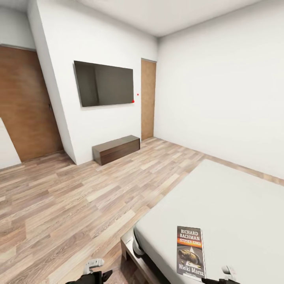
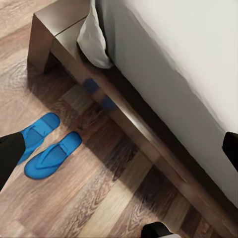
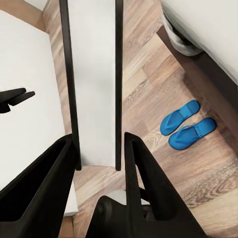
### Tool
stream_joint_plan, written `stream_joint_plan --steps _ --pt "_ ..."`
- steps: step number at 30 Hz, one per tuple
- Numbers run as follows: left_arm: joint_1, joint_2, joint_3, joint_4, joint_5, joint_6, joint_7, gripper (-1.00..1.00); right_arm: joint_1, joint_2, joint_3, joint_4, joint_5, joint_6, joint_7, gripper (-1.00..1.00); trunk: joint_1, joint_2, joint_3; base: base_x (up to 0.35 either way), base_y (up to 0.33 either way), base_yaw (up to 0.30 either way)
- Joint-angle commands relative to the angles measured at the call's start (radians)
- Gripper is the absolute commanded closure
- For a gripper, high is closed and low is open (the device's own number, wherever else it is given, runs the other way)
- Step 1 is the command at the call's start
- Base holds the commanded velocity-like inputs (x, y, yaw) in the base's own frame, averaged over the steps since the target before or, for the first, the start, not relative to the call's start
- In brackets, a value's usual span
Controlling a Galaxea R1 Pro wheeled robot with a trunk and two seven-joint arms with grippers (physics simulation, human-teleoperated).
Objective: In the bedroom, move the book from the bed onto either nightstand, and place the two sandals side by side next to the bed.
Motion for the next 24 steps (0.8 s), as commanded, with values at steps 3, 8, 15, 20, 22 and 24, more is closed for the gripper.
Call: stream_joint_plan --steps 3,8,15,20,22,24 --pt "-0.001 0.0 0.007 0.001 -0.011 -0.006 -0.001 -1.0 -0.001 -0.001 0.004 -0.001 -0.013 0.011 0.002 1.0 0.0 -0.001 -0.002 0.0 0.0 0.25" --pt "-0.001 0.0 0.007 0.001 -0.011 -0.006 -0.001 -1.0 -0.001 -0.001 0.004 -0.001 -0.013 0.011 0.002 1.0 0.0 -0.001 -0.002 0.0 0.0 0.25" --pt "-0.001 0.0 0.007 0.001 -0.011 -0.006 -0.001 -1.0 -0.001 -0.001 0.004 -0.001 -0.013 0.011 0.002 1.0 0.0 -0.001 -0.002 0.0 0.0 0.25" --pt "-0.001 0.0 0.007 0.001 -0.01 -0.006 -0.001 -1.0 -0.001 -0.001 0.004 -0.001 -0.013 0.011 0.002 1.0 0.0 -0.001 -0.002 0.0 0.0 0.25" --pt "-0.001 0.0 0.007 0.001 -0.011 -0.006 -0.001 -1.0 -0.001 -0.001 0.004 -0.001 -0.013 0.011 0.002 1.0 0.0 -0.001 -0.002 0.0 0.0 0.25" --pt "-0.001 0.0 0.007 0.001 -0.01 -0.006 -0.001 -1.0 -0.001 -0.001 0.004 -0.001 -0.013 0.011 0.002 1.0 0.0 -0.001 -0.002 0.0 0.0 0.25"
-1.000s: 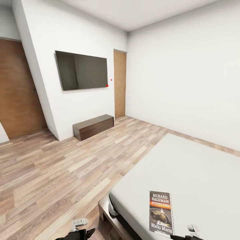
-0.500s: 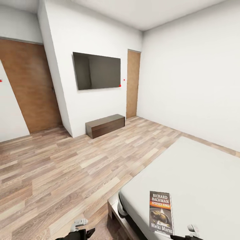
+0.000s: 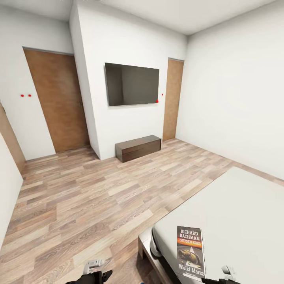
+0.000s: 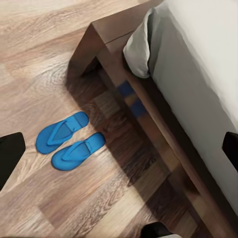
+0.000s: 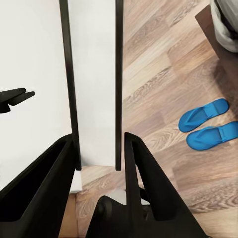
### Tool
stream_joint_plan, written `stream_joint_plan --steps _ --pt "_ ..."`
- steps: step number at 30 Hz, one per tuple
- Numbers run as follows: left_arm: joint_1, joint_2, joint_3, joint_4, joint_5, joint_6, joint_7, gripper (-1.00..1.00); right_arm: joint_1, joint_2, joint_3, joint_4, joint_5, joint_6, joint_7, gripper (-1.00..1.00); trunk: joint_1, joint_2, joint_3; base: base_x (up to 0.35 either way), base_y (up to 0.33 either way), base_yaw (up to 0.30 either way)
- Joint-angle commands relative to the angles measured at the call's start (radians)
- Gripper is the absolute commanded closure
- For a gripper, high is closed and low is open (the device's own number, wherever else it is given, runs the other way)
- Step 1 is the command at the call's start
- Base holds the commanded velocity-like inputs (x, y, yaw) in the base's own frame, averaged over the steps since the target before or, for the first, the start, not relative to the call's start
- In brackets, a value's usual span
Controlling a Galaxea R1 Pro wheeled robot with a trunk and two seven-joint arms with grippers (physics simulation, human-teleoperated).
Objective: In the bedroom, move the book from the bed onto either nightstand, and place the two sandals side by side next to the bed.
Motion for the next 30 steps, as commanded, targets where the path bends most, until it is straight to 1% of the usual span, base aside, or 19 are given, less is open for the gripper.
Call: stream_joint_plan --steps 1,8,15,30 --pt "-0.001 0.0 0.007 0.001 -0.011 -0.006 -0.001 -1.0 -0.001 -0.001 0.004 -0.001 -0.013 0.011 0.002 1.0 0.0 -0.001 -0.002 0.0 0.0 0.25" --pt "-0.001 0.001 0.007 0.001 -0.01 -0.006 -0.001 -1.0 -0.001 -0.001 0.004 -0.001 -0.013 0.011 0.002 1.0 0.0 -0.001 -0.002 0.0 0.002 0.25" --pt "-0.001 0.001 0.007 0.001 -0.01 -0.006 -0.001 -1.0 -0.001 -0.001 0.004 -0.001 -0.013 0.011 0.002 1.0 0.0 -0.001 -0.002 0.0 0.134 0.25" --pt "-0.001 0.001 0.007 0.001 -0.01 -0.006 -0.001 -1.0 -0.001 -0.001 0.004 -0.001 -0.013 0.011 0.001 1.0 0.0 -0.001 -0.002 0.0 0.007 0.25"
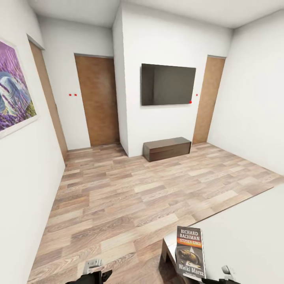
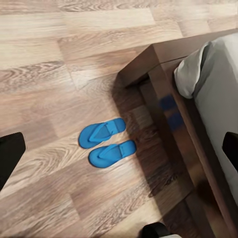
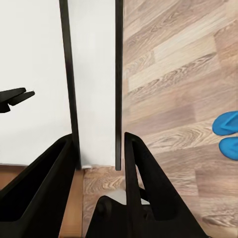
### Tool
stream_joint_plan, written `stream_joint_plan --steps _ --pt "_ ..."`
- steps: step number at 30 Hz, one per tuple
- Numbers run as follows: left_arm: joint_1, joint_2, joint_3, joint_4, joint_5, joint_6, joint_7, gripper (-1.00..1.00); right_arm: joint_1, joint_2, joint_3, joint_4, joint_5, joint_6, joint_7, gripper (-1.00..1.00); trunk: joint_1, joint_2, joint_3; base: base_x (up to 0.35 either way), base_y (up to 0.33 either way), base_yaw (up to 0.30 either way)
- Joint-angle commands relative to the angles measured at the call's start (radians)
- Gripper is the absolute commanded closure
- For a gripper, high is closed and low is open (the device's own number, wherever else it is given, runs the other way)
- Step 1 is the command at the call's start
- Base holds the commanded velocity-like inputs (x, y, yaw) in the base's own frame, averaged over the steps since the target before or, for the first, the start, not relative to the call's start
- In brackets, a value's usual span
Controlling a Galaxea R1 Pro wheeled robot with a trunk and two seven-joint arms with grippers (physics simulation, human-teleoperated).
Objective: In the bedroom, move the book from the bed onto either nightstand, and place the two sandals side by side next to the bed.
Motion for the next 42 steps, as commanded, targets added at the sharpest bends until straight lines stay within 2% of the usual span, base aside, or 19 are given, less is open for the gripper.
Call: stream_joint_plan --steps 1,42 --pt "-0.001 0.0 0.007 0.001 -0.011 -0.006 -0.001 -1.0 -0.001 -0.001 0.004 -0.001 -0.013 0.011 0.001 1.0 0.0 -0.001 -0.002 0.0 0.0 0.25" --pt "-0.001 0.0 0.007 0.001 -0.011 -0.006 -0.001 -1.0 -0.001 -0.001 0.005 -0.001 -0.013 0.01 0.0 1.0 0.0 -0.001 -0.002 0.0 0.0 0.25"
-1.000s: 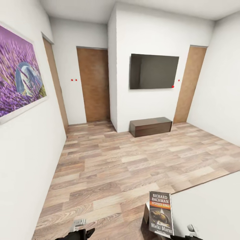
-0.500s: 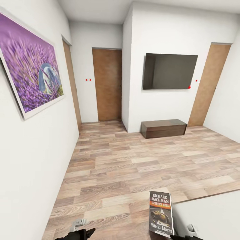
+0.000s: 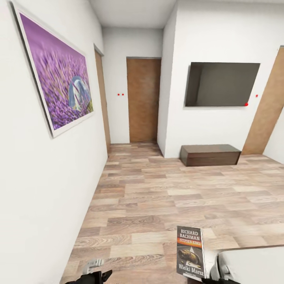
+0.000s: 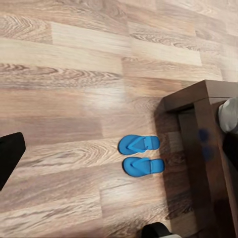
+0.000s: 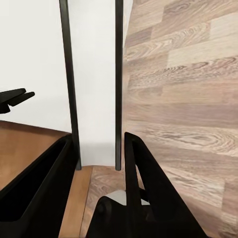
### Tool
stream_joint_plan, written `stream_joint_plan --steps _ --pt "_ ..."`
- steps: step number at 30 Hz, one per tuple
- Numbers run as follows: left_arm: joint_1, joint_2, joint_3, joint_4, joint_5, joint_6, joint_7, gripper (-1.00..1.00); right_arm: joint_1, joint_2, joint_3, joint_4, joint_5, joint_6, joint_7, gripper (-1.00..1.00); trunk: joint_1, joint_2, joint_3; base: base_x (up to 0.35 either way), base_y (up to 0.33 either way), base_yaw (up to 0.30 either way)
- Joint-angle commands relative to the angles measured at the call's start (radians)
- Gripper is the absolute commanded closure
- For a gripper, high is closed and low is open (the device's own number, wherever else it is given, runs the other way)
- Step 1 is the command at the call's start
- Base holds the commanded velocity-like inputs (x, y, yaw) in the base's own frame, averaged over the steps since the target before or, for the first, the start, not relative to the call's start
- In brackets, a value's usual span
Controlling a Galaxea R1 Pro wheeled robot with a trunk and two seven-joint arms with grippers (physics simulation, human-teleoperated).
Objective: In the bedroom, move the book from the bed onto either nightstand, and place the two sandals side by side next to the bed.
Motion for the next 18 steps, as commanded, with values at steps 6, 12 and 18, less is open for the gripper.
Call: stream_joint_plan --steps 6,12,18 --pt "-0.001 0.0 0.007 0.001 -0.011 -0.006 -0.001 -1.0 0.0 -0.001 0.005 -0.001 -0.011 0.011 0.002 1.0 0.0 -0.001 -0.002 0.0 0.0 0.251" --pt "-0.001 0.0 0.007 0.001 -0.012 -0.007 0.001 -1.0 0.0 -0.001 0.005 -0.001 -0.011 0.01 0.002 1.0 0.0 -0.001 -0.002 0.0 0.0 0.251" --pt "-0.001 -0.001 -0.032 0.001 -0.117 -0.004 0.093 -1.0 0.0 -0.001 0.004 -0.001 -0.011 0.01 0.003 1.0 0.0 -0.001 -0.002 0.0 0.0 0.25"
